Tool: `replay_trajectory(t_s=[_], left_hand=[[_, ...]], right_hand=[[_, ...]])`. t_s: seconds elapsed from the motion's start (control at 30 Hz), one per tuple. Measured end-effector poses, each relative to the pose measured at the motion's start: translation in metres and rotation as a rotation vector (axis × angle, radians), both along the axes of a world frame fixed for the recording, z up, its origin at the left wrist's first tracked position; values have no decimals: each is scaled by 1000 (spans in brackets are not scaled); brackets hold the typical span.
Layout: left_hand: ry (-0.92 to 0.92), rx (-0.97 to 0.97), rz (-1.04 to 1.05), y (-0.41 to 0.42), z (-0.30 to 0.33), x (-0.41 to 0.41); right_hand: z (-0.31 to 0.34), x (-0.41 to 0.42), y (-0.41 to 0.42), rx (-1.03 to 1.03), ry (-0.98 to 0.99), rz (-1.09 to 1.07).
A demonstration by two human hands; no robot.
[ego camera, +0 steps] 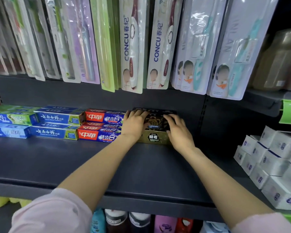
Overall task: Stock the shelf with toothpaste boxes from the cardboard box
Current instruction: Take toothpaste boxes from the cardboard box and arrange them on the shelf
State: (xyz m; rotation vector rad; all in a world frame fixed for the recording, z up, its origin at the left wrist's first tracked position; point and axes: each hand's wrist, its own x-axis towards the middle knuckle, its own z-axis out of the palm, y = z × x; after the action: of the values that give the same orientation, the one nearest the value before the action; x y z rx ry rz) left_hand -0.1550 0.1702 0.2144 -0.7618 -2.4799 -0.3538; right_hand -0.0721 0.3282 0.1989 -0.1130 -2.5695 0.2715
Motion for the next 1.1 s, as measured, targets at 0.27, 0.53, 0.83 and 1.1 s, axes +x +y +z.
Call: replay_trajectory(t_s=[0.27,0.53,0.83,1.1], left_hand=[[-54,-15,-33,-3,9,7],[-46,156,-131,-16,7,71],[-357,139,-264,-27,-33,173],[-494,-84,-411,-17,-98,238]], right_hand=[[12,7,-9,-78,-74,-12],[12,72,-27,-257,48,29],[-21,177,-37,-288,-158,101],[-94,236,-23,-189,-516,24]])
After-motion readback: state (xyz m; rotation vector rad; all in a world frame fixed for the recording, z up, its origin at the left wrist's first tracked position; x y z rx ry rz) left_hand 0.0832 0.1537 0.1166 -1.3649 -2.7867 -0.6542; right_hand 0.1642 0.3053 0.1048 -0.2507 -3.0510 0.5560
